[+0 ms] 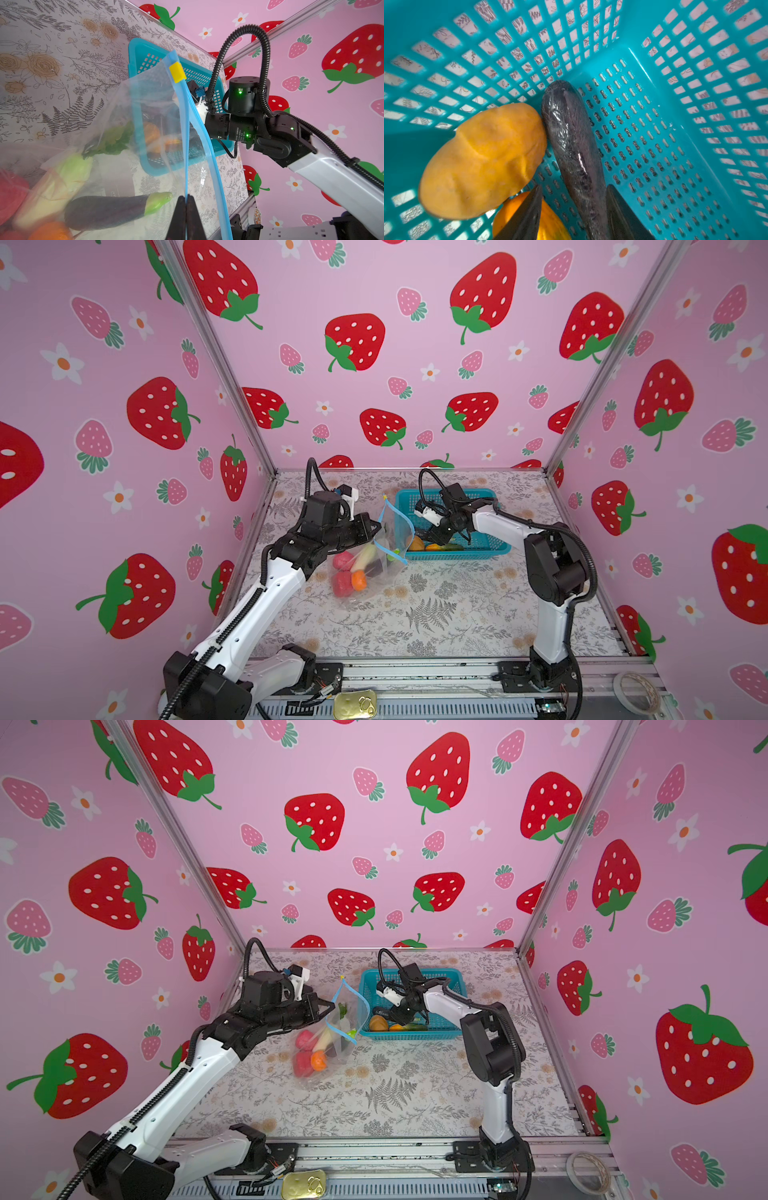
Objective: Place the food in the zip-top bag and seal the zipper
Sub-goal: 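Lower the right gripper and close it on the second dark eggplant's rounded end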
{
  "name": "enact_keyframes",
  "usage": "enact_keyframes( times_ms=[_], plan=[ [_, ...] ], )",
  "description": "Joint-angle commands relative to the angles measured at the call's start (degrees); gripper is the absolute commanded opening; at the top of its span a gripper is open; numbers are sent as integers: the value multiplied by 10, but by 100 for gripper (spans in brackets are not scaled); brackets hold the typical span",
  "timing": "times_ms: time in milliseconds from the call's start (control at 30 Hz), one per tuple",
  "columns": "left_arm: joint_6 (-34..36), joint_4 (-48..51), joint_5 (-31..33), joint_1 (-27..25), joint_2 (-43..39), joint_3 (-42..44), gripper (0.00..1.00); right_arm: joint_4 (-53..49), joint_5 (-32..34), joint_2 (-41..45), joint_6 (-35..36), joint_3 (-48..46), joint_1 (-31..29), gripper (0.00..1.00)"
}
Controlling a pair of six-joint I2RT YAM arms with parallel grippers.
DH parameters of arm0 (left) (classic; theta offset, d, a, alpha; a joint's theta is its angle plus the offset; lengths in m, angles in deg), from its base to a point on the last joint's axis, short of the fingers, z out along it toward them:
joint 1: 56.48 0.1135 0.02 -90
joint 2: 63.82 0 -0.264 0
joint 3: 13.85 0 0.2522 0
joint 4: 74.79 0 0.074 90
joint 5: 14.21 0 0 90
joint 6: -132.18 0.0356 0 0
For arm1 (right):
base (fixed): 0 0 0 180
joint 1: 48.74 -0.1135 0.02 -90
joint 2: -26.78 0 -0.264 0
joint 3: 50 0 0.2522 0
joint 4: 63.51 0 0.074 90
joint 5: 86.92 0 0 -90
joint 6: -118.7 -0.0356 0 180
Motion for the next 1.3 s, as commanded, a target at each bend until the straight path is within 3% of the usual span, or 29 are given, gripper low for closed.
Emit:
enact_keyframes(
  times_ms=[0, 433, 667, 1267],
  plan=[
    [-4, -5, -7, 3, -7, -17, 0, -8, -16, -23, 15, 18, -3, 52],
    [-10, -5, -7, 3, -13, -12, 0, 32, 23, -43, 5, 21, -5, 44],
    [-12, -5, -5, 3, -15, -6, 0, 52, 68, -50, -11, 10, -5, 30],
    [-10, -6, -2, 2, -10, -5, 0, 86, 109, -32, -40, 19, -4, 19]
  ],
)
